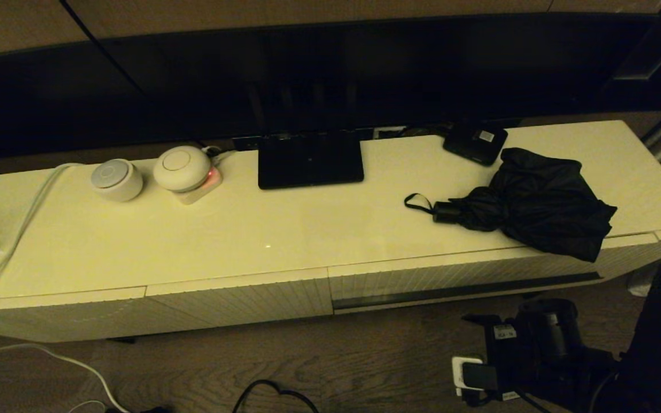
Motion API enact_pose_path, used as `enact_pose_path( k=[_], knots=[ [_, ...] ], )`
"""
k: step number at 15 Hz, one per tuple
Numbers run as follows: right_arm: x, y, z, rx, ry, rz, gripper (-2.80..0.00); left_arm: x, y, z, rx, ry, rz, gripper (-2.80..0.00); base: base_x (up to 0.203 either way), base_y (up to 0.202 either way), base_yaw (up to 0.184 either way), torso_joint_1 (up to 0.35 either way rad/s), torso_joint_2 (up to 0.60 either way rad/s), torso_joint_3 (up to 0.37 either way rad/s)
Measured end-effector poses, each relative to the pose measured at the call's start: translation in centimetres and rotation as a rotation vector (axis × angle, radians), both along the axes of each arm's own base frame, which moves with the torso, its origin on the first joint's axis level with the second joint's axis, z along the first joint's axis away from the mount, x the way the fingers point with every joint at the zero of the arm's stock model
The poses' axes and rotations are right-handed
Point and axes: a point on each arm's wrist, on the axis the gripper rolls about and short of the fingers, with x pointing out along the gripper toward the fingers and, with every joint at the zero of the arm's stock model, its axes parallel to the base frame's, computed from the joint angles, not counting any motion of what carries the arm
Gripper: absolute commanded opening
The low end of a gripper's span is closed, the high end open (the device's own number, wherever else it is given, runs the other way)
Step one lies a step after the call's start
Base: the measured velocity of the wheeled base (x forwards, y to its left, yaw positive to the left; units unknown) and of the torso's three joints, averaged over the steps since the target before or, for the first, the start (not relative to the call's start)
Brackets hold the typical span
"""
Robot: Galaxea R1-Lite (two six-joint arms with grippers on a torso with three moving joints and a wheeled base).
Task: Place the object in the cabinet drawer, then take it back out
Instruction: Open the drawer
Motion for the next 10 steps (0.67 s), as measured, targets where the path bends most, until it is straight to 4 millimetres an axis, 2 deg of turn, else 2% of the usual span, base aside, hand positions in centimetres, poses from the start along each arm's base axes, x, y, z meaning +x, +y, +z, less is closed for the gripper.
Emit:
enact_pose_path(
  k=[10],
  knots=[
    [2.0,0.0,-0.7,0.003,-0.02,-0.022,0.0,0.0,0.0,0.0,0.001,0.0,0.0,-2.8,0.0,0.0,0.0,0.0,0.0,0.0]
  ],
)
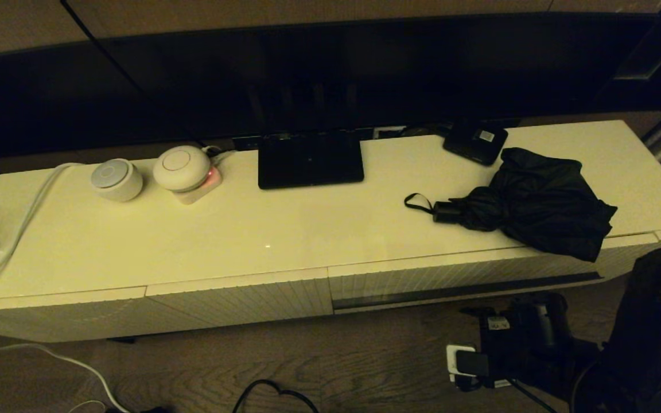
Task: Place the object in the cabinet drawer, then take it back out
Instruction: Open the drawer
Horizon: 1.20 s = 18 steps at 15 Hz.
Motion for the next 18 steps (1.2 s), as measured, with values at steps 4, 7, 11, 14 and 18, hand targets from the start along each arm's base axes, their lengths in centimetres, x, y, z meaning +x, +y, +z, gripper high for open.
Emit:
enact_pose_path(
  k=[4,7,11,14,18],
  knots=[
    [0.8,0.3,0.1,0.008,-0.019,0.001,0.0,0.0,0.0,0.0,0.0,0.0,0.001,-2.8,0.0,0.0,0.0,0.0,0.0,0.0],
    [1.3,0.3,0.3,0.016,-0.035,0.001,0.0,0.0,0.0,0.0,-0.001,0.0,0.0,-2.8,0.0,0.0,0.0,0.0,0.0,0.0],
    [1.5,0.1,-0.3,0.011,-0.02,-0.008,0.0,0.0,0.0,0.0,0.0,0.0,0.0,-2.8,0.0,0.0,0.0,0.0,0.0,0.0],
    [1.8,0.2,-0.4,0.013,-0.022,-0.009,0.0,0.0,0.0,0.0,0.0,0.0,0.0,-2.8,0.0,0.0,0.0,0.0,0.0,0.0],
    [2.6,0.4,0.3,0.024,-0.06,-0.009,0.0,0.0,0.0,0.0,0.0,0.0,0.0,-2.8,0.0,0.0,0.0,0.0,0.0,0.0]
  ],
)
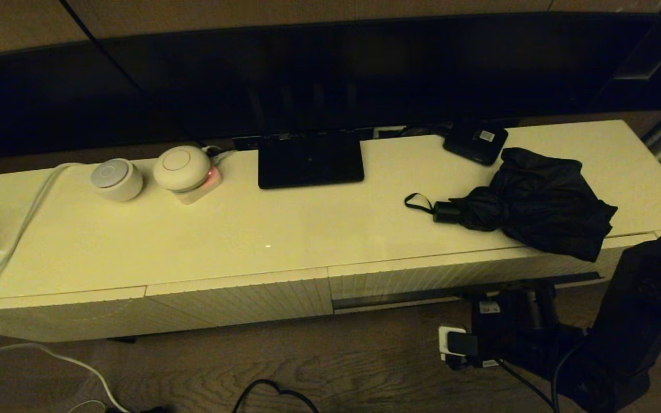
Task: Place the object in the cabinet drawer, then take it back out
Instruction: Open the drawer
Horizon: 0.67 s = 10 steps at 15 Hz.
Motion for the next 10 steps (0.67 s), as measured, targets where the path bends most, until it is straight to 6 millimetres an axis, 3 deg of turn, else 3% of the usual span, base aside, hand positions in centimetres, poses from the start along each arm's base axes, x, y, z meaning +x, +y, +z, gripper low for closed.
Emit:
enact_pose_path(
  k=[10],
  knots=[
    [1.6,-0.2,-0.8,0.004,-0.008,-0.025,0.0,0.0,0.0,0.0,0.0,0.0,0.0,-2.8,0.0,0.0,0.0,0.0,0.0,0.0]
  ],
)
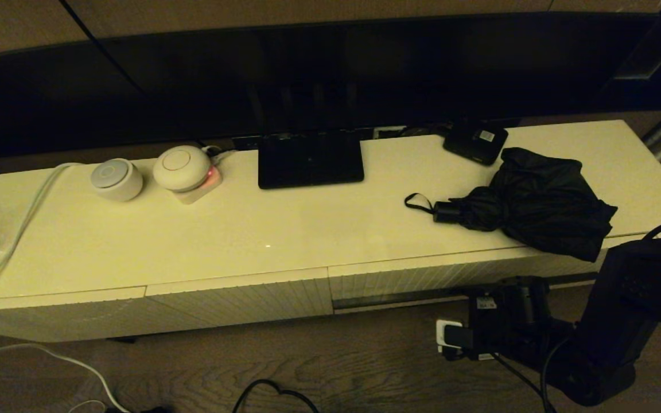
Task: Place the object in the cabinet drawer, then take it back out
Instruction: Open the drawer
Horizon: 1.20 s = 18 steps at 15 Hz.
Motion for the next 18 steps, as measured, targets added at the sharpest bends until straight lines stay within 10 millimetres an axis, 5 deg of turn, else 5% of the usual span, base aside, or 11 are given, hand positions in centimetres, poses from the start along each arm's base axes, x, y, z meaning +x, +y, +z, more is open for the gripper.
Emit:
enact_pose_path(
  k=[10,18],
  knots=[
    [-1.0,-0.2,-1.0,-0.018,0.055,0.002,0.0,0.0,0.0,0.0,0.0,0.0,0.0,-2.8,0.0,0.0,0.0,0.0,0.0,0.0],
    [-4.8,-0.9,-2.3,-0.057,0.182,0.016,0.0,0.0,0.0,0.0,0.0,0.0,0.0,-2.8,0.0,0.0,0.0,0.0,0.0,0.0]
  ],
)
